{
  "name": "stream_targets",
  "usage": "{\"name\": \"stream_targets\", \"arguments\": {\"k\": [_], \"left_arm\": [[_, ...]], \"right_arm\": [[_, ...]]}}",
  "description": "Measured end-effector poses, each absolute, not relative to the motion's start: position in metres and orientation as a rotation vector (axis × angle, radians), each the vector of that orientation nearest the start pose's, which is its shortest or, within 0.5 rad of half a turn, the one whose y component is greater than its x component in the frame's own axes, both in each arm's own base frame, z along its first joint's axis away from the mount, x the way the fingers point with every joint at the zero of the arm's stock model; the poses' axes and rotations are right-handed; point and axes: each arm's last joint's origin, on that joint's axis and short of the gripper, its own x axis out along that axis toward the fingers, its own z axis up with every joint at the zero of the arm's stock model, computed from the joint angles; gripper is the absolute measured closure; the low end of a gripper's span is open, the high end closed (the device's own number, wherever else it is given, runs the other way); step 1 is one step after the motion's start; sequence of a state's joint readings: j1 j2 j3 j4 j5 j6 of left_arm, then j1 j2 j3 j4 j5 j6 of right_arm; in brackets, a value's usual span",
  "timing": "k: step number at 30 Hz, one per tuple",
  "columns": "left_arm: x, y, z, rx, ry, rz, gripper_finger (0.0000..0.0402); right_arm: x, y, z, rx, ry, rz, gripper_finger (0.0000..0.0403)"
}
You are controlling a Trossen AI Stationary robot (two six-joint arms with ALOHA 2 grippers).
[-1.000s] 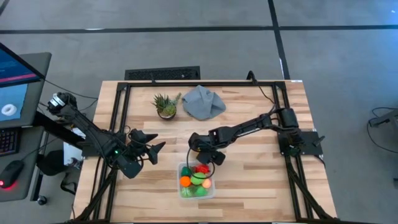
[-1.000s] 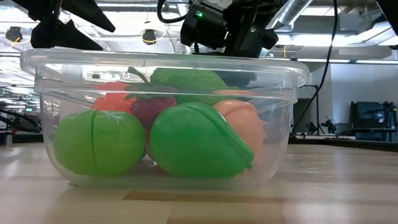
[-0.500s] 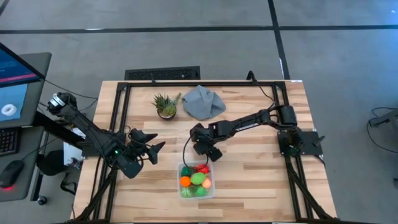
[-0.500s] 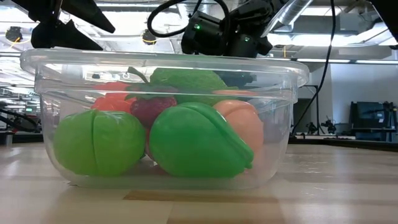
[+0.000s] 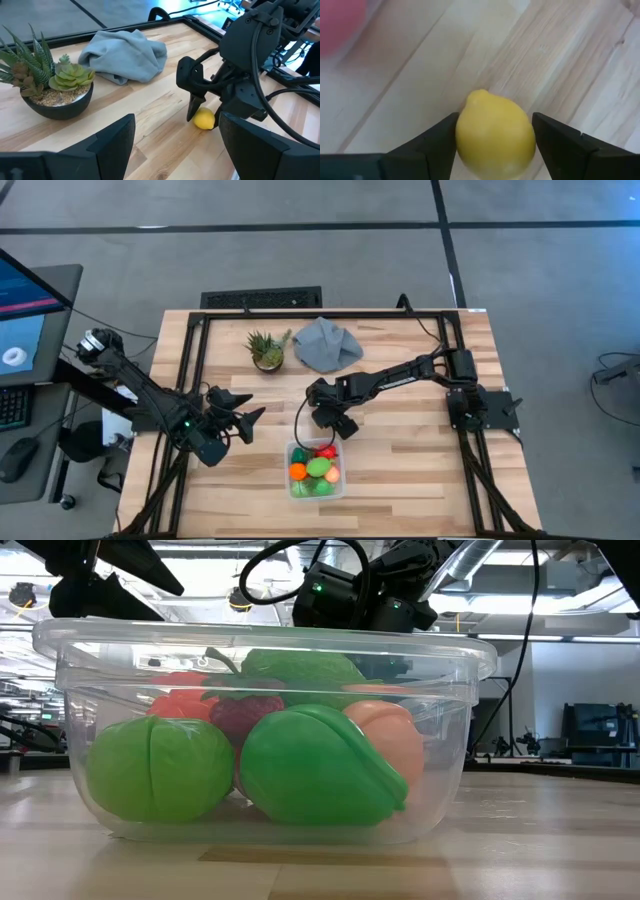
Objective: Pick and placing Produce into tupperware
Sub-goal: Put the lemon into the transparent bin
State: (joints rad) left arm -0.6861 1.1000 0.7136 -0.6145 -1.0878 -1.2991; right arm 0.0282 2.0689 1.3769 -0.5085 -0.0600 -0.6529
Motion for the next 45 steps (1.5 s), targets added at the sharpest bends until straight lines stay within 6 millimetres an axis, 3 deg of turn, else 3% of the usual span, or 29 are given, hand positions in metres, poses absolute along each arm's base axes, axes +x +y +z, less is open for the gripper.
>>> {"name": "stream_targets", "arguments": {"k": [9,18,26,32,40,45], "left_arm": [[0.166,-0.103,0.234,-0.462,0.28,0.666,0.0123],[0.166,-0.103,0.234,-0.463,0.281,0.665,0.0123],[0.166,-0.103,0.233,-0.469,0.285,0.663,0.0123],[0.166,-0.103,0.234,-0.47,0.285,0.663,0.0123],[0.166,-0.103,0.234,-0.469,0.286,0.662,0.0123],[0.166,-0.103,0.234,-0.461,0.288,0.661,0.0123]], "right_arm": [[0.406,0.012,0.135,-0.542,1.154,0.471,0.0174],[0.405,0.01,0.134,-0.494,1.174,0.428,0.016],[0.401,0.005,0.137,-0.435,1.208,0.38,0.0175],[0.399,0.0,0.143,-0.392,1.222,0.351,0.015],[0.397,-0.002,0.142,-0.345,1.236,0.357,0.0173],[0.397,-0.001,0.142,-0.303,1.233,0.359,0.0156]]}}
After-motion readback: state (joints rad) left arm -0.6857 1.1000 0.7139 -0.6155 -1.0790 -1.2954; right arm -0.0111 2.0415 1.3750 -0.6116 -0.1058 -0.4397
